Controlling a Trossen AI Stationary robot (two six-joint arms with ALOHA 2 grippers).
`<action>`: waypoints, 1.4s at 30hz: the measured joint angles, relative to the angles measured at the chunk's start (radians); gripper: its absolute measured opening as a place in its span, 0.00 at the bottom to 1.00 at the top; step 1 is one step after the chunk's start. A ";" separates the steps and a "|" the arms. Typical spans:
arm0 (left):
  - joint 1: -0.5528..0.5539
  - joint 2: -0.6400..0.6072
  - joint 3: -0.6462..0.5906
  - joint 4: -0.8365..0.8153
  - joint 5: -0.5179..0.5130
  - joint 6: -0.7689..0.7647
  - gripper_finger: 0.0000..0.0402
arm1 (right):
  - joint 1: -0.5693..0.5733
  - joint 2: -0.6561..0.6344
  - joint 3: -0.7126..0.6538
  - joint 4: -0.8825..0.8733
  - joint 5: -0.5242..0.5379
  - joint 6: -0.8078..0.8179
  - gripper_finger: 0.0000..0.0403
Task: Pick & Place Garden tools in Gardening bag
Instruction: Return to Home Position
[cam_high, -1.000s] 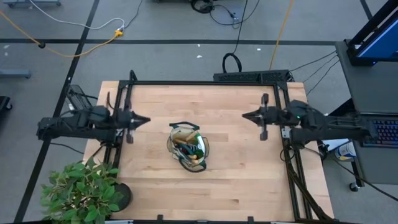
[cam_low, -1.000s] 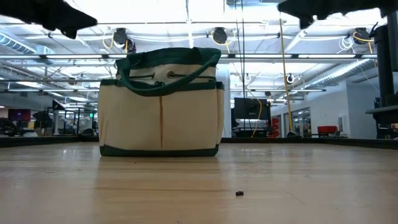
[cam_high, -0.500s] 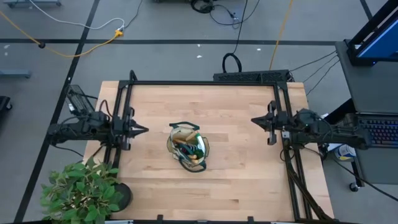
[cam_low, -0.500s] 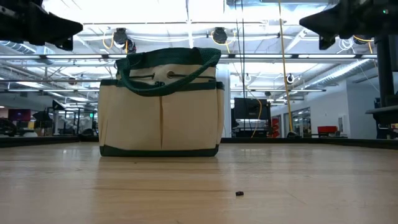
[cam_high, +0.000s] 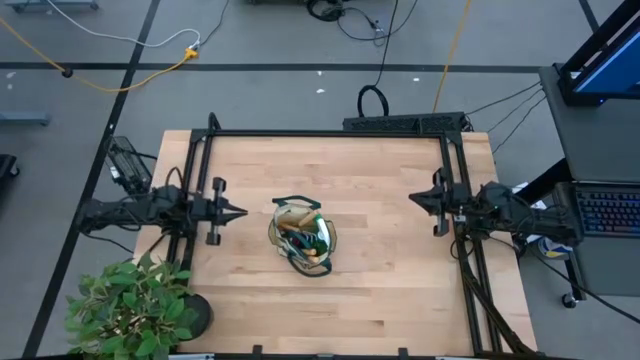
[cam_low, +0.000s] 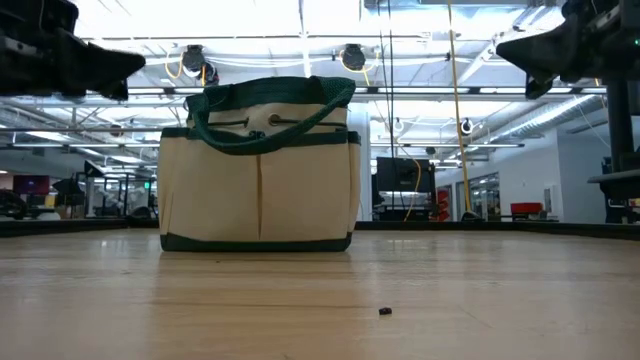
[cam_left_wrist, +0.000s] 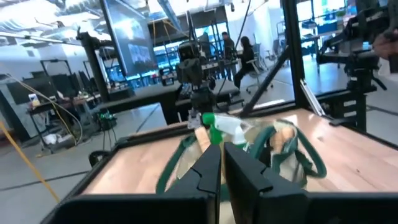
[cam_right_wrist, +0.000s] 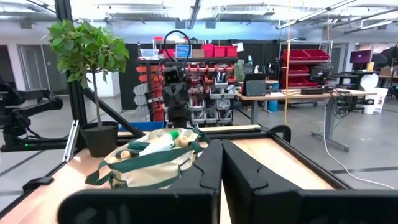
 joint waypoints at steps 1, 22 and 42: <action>0.000 0.000 -0.015 0.014 0.000 -0.004 0.06 | 0.000 -0.010 -0.009 0.000 0.000 0.000 0.00; 0.000 0.001 -0.034 0.036 0.000 -0.050 0.06 | 0.000 -0.020 -0.181 0.093 0.100 0.011 0.00; 0.000 0.002 -0.034 0.032 0.000 -0.076 0.06 | 0.000 -0.019 -0.184 0.077 0.105 -0.001 0.00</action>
